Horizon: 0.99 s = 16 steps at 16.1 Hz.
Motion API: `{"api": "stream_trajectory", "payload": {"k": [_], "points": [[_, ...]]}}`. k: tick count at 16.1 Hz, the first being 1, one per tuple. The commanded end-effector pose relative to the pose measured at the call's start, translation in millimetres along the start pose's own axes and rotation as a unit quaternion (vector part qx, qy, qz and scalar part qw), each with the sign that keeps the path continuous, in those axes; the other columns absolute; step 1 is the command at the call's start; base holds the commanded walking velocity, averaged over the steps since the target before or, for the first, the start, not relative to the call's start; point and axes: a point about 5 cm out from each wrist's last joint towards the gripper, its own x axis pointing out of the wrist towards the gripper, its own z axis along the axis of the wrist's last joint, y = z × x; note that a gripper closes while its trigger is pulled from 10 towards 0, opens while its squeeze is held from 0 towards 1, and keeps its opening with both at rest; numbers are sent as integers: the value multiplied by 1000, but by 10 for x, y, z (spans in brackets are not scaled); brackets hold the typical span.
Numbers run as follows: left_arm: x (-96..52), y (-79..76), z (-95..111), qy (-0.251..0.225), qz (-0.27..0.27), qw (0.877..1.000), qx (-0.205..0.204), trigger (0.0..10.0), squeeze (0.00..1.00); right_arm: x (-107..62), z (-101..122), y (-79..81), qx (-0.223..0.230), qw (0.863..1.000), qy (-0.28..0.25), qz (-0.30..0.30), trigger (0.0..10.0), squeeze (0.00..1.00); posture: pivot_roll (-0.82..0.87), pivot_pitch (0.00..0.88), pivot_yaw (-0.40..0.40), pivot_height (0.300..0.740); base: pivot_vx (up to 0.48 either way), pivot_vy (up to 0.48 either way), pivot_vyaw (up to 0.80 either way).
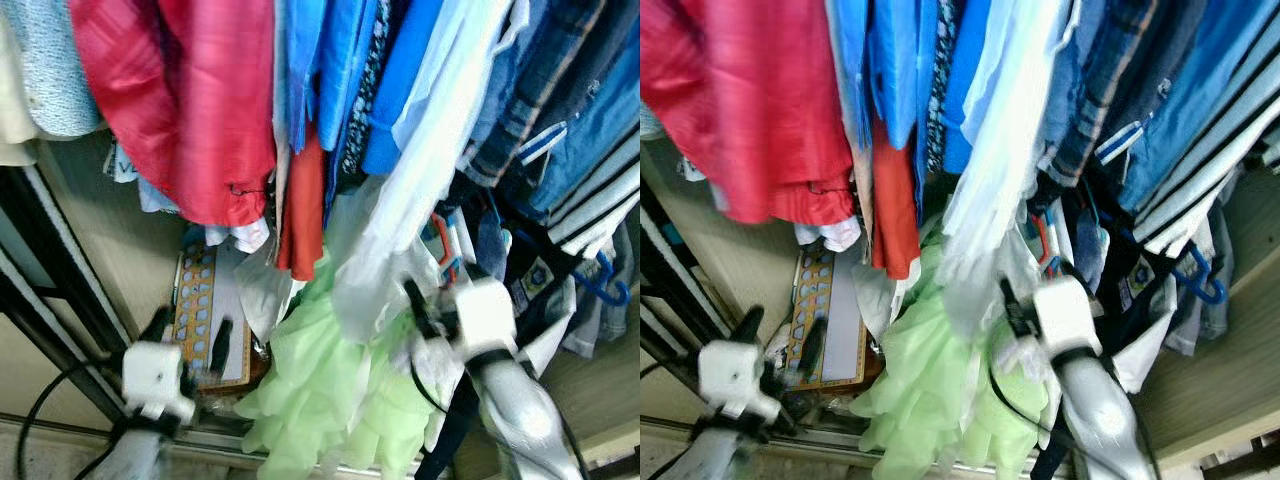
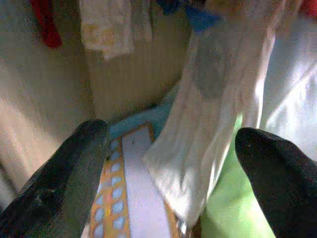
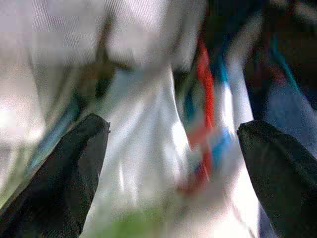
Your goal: Clean up the room
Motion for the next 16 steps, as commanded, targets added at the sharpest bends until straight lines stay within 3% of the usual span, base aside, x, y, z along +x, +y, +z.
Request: {"api": "stream_trajectory", "payload": {"k": [1,4,5,9,11,13,14,16], "points": [[-51,34,-3,-1,-6,1000,7,10000,0,-113,-51,-93,-7,1000,11,-10,10000,0,35,41,-87,740,0,0,0],[-35,90,-41,-2,-11,1000,17,10000,0,-220,-121,-79,-8,1000,23,-19,10000,0,19,37,-52,740,0,0,0],[123,139,41,-24,-41,998,35,10000,0,-116,-78,-50,-7,999,11,-32,10000,0,16,41,-42,740,0,0,0],[318,186,113,-48,-44,997,30,10000,0,-31,-40,15,-8,1000,0,-30,10000,0,-6,50,-36,740,0,0,0],[261,83,115,-54,-55,996,34,10000,0,11,11,68,0,1000,-15,-16,10000,0,13,42,-34,740,0,0,0],[199,92,82,-50,-40,997,41,10000,0,16,-26,70,-13,1000,-10,-20,10000,0,25,24,-15,740,0,0,0],[209,121,30,-38,-16,998,45,10000,0,57,-26,96,-18,999,-10,-28,10000,0,31,23,-14,740,0,0,800],[225,58,51,-41,-29,998,41,10000,0,65,4,153,-14,1000,-15,-20,10000,0,33,32,-24,740,0,0,800]]}}
